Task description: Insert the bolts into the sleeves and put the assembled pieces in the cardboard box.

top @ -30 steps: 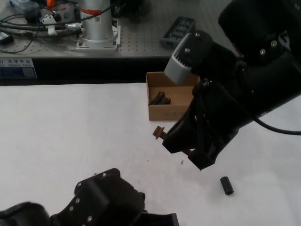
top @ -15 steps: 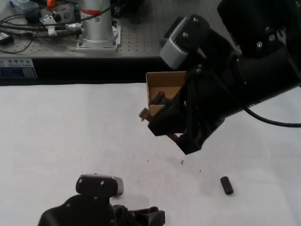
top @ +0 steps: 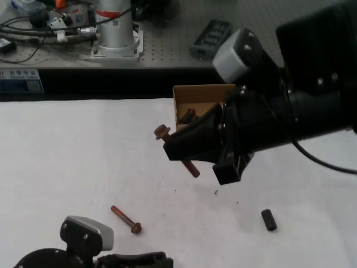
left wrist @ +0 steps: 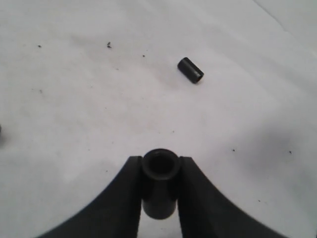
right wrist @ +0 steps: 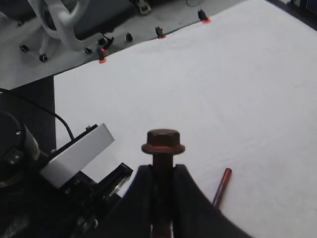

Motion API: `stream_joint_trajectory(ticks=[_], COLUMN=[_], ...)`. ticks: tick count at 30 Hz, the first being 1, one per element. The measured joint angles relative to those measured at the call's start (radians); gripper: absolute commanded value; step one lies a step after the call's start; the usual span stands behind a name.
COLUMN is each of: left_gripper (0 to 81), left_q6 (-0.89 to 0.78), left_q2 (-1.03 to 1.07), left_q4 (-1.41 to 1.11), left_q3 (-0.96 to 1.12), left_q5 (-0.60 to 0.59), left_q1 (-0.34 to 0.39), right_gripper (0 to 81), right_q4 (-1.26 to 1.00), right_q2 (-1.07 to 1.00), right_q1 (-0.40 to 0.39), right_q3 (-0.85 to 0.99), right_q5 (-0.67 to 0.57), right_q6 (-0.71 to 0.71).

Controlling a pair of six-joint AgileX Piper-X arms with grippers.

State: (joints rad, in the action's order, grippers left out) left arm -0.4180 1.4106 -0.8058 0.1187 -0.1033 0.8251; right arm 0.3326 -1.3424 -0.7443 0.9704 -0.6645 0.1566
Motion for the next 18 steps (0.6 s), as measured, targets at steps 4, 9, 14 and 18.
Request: stream_joint_trajectory(ticks=[4,9,14,18], left_gripper=[11.3,11.3,11.3,11.3], left_q6=[0.076,0.141,0.229,0.317], left_q2=[-0.001,-0.005,-0.005,-0.005], left_q4=[0.000,0.000,-0.007,-0.014], left_q3=[0.000,0.000,0.006,0.047], left_q5=[-0.035,-0.035,-0.038,-0.038], left_q1=[0.000,0.000,0.000,0.000], right_gripper=[2.2,2.2,2.2,2.2], right_q4=[-0.133,-0.509,-0.720,-0.785], right_q2=[0.024,0.039,0.039,0.041], right_q1=[0.023,0.054,0.078,0.086], right_q3=[-0.079,-0.260,-0.366,-0.418], right_q5=[-0.057,-0.123,-0.131,-0.140], right_q6=[-0.059,-0.243,-0.361,-0.399])
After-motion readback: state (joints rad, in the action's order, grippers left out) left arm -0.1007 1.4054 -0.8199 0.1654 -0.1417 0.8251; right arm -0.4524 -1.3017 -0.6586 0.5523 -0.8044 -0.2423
